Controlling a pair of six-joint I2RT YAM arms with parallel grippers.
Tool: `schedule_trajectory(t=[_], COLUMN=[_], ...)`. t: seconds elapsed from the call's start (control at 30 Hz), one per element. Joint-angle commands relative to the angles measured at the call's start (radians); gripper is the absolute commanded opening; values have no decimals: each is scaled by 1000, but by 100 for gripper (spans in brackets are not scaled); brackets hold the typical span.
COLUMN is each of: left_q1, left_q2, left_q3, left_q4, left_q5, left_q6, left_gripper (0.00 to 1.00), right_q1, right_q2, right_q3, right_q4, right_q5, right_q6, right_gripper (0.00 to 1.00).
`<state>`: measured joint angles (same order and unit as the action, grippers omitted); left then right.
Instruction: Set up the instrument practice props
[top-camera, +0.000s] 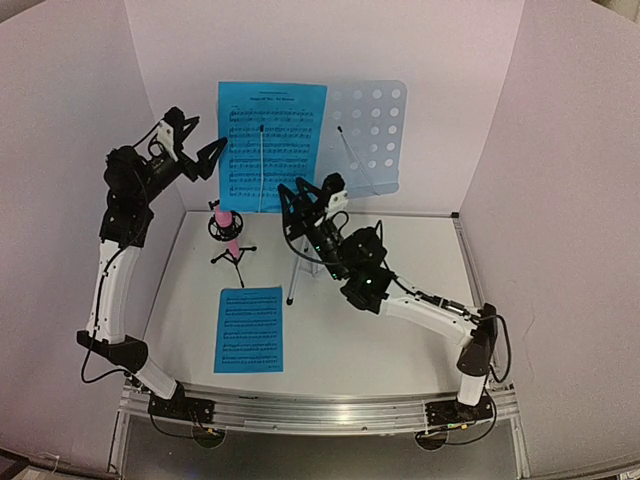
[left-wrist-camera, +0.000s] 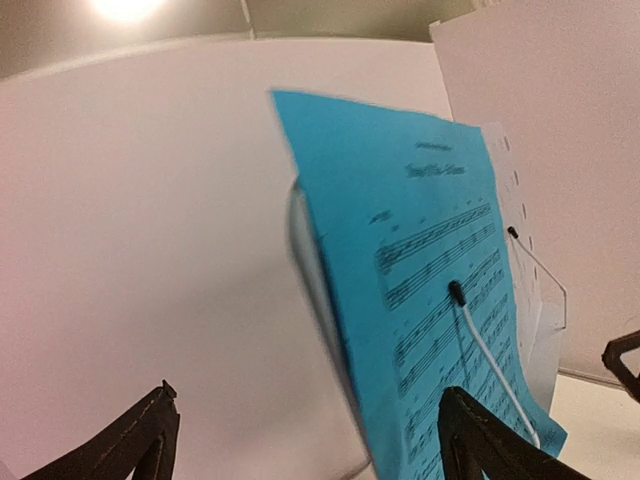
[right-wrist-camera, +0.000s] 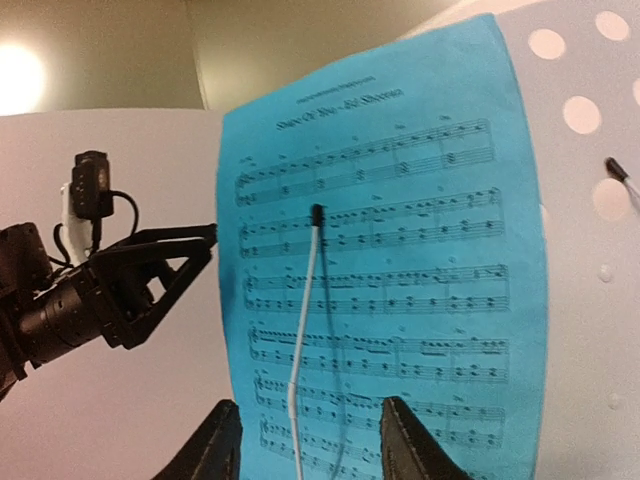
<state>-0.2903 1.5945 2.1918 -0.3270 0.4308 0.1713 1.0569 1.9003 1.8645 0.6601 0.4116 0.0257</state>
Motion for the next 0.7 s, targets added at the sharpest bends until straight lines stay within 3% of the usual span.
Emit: schedule_trajectory(t=[0.0,0.1,0.3,0.43,0.67], left_q1=[59,60,62,62,62], left_q2=[-85,-172,-284,-308,-270], left_q3=[0,-128,-370,-462,-481], left_q4=[-143,-184,-165,-129,-86], left_q5=[27,44,131,173,160], left_q6=[-126,-133,-168,-212,-238], left_gripper=[87,83,74,71,63], right_q1=[-2,-22,-91,-116,-134], right_q2=[-161,-210,-208,-217,-171], right_q3=[32,25,73,51,73], right_q4=[-486,-658,-903,-938,-946], right_q5=[158,160,-1,-65,-135], right_q6=[233,376,631,710,781], right_gripper=[51,53,51,50,47])
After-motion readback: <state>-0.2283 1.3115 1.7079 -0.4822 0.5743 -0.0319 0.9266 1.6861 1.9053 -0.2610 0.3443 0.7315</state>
